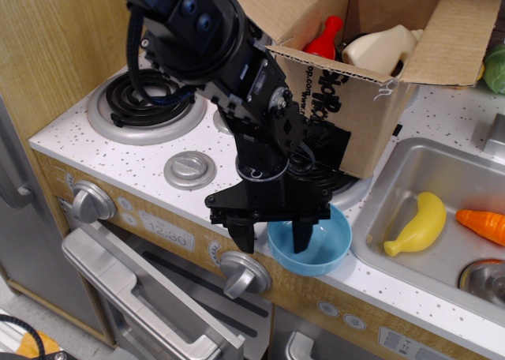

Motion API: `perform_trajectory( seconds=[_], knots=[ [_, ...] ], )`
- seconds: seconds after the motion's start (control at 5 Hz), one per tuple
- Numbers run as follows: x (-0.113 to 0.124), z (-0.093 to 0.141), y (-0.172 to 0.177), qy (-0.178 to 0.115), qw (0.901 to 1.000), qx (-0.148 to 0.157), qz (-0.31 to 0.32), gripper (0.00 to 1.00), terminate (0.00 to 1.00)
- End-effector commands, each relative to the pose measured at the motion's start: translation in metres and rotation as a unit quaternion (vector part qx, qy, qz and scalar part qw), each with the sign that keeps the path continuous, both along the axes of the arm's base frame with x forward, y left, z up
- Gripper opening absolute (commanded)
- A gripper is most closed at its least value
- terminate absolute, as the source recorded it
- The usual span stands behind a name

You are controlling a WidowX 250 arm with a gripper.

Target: Pick up bowl and put in small4fbox

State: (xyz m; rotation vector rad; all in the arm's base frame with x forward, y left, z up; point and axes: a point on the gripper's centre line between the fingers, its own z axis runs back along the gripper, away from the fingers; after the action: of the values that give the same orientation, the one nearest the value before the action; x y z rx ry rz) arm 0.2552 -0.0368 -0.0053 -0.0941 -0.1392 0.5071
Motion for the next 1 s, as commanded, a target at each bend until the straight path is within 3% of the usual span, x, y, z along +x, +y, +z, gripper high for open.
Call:
perform_trajectory(
  seconds=[0.0, 0.2, 0.6, 0.8],
  knots=[
    [0.006, 0.019, -0.004, 0.001, 1.0000, 0.001, 0.010, 0.00, 0.00],
    [-0.004, 0.033, 0.000, 0.009, 0.9999, 0.001, 0.010, 0.00, 0.00],
    [-0.013, 0.099, 0.024, 0.026, 0.9996, 0.010, 0.005, 0.00, 0.00],
    [-0.015, 0.138, 0.022, 0.047, 0.9983, 0.034, 0.002, 0.00, 0.00]
  ],
)
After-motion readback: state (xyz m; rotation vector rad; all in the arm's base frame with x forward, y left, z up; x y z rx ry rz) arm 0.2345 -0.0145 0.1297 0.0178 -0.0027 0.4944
